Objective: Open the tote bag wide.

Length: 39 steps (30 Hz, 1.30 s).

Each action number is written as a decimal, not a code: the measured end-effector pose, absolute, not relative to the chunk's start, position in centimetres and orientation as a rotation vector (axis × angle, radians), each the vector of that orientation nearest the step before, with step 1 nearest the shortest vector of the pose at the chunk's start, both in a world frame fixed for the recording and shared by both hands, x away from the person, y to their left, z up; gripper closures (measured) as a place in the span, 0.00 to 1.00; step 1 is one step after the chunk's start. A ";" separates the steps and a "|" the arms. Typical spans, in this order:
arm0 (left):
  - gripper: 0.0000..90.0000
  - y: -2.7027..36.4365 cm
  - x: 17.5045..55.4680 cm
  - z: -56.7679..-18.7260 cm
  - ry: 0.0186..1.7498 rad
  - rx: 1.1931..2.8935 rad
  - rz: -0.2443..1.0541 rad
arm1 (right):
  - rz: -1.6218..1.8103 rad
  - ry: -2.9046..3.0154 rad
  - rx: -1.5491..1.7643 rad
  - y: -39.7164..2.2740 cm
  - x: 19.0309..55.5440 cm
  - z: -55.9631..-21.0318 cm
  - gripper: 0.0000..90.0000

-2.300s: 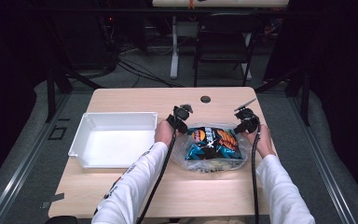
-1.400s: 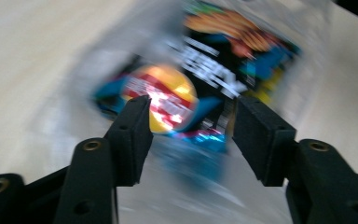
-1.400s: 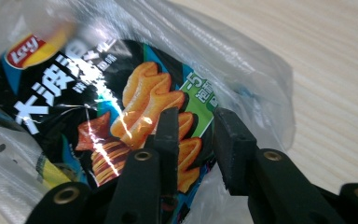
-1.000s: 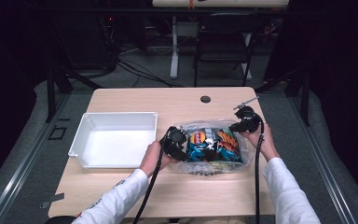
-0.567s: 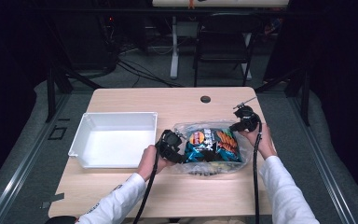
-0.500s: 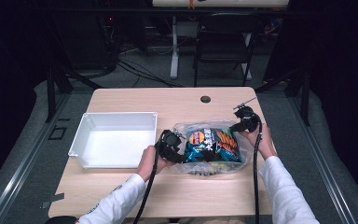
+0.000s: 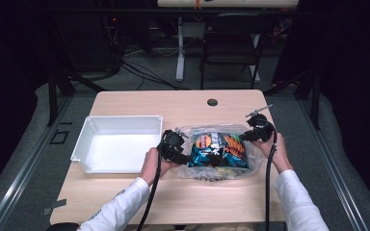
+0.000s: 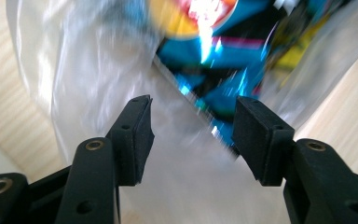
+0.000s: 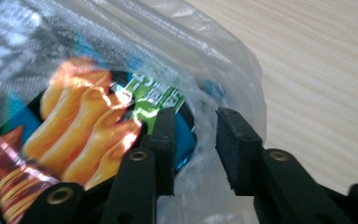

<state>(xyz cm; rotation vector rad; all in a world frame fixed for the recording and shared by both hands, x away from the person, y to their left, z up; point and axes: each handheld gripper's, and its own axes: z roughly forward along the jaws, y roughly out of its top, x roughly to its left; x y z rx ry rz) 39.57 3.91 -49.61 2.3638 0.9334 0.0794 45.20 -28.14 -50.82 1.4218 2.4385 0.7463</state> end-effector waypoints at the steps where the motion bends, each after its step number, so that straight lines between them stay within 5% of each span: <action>1: 0.52 3.6 39.8 -49.5 0.930 2.367 0.075 | 0.737 2.433 1.418 -28.3 44.9 -50.7 0.71; 20: 0.64 2.8 42.3 -51.8 1.035 2.437 -0.059 | 0.747 2.405 1.464 -29.6 39.4 -51.1 0.52; 33: 0.97 2.2 42.3 -51.7 0.967 2.456 -0.072 | 0.775 2.418 1.478 -29.5 38.9 -51.8 0.52; 39: 0.99 2.1 42.3 -51.4 0.954 2.460 -0.042 | 0.766 2.418 1.486 -29.8 38.9 -52.0 0.52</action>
